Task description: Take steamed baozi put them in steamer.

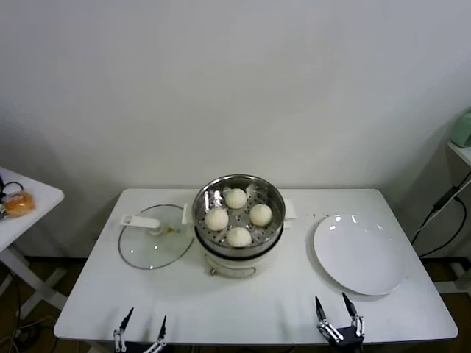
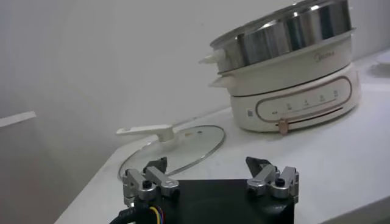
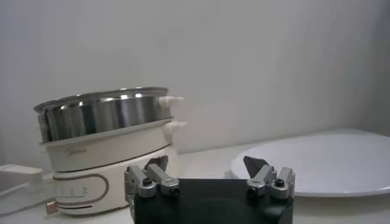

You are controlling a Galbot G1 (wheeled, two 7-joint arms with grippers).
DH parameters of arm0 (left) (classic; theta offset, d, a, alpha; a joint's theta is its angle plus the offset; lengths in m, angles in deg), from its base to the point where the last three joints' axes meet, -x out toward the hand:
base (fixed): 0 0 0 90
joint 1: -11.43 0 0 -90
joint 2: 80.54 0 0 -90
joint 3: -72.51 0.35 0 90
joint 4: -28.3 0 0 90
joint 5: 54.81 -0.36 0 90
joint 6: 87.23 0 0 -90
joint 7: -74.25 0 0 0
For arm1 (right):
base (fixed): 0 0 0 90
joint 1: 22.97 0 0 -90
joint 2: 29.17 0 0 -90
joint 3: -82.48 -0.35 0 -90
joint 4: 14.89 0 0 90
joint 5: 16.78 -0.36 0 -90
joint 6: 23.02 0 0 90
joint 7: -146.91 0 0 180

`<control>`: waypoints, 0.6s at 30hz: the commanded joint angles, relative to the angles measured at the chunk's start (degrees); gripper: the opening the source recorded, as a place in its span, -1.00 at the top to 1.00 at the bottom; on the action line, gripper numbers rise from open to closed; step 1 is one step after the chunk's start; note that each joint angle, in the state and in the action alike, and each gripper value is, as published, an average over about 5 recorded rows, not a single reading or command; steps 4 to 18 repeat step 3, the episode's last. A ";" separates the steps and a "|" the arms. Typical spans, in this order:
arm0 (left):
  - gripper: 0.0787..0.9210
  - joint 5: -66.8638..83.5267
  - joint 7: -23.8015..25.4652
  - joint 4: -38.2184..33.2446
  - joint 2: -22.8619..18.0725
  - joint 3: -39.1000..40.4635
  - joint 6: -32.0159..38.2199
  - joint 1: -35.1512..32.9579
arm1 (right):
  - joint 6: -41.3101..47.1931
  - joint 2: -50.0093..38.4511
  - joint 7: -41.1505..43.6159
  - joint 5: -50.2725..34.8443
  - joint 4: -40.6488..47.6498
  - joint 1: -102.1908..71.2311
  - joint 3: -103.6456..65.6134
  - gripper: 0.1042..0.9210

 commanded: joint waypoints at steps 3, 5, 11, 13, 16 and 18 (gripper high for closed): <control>-0.77 0.16 0.03 0.04 -2.42 0.12 -0.02 0.01 | -0.82 1.35 -0.72 -0.30 0.11 -0.98 -0.10 -0.76; -0.77 0.16 0.03 0.04 -2.42 0.12 -0.02 0.01 | -0.82 1.35 -0.72 -0.30 0.11 -0.98 -0.10 -0.76; -0.77 0.16 0.03 0.04 -2.42 0.12 -0.02 0.01 | -0.82 1.35 -0.72 -0.30 0.11 -0.98 -0.10 -0.76; -0.77 0.16 0.03 0.04 -2.42 0.12 -0.02 0.01 | -0.82 1.35 -0.72 -0.30 0.11 -0.98 -0.10 -0.76; -0.77 0.16 0.03 0.04 -2.42 0.12 -0.02 0.01 | -0.82 1.35 -0.72 -0.30 0.11 -0.98 -0.10 -0.76; -0.77 0.16 0.03 0.04 -2.42 0.12 -0.02 0.01 | -0.82 1.35 -0.72 -0.30 0.11 -0.98 -0.10 -0.76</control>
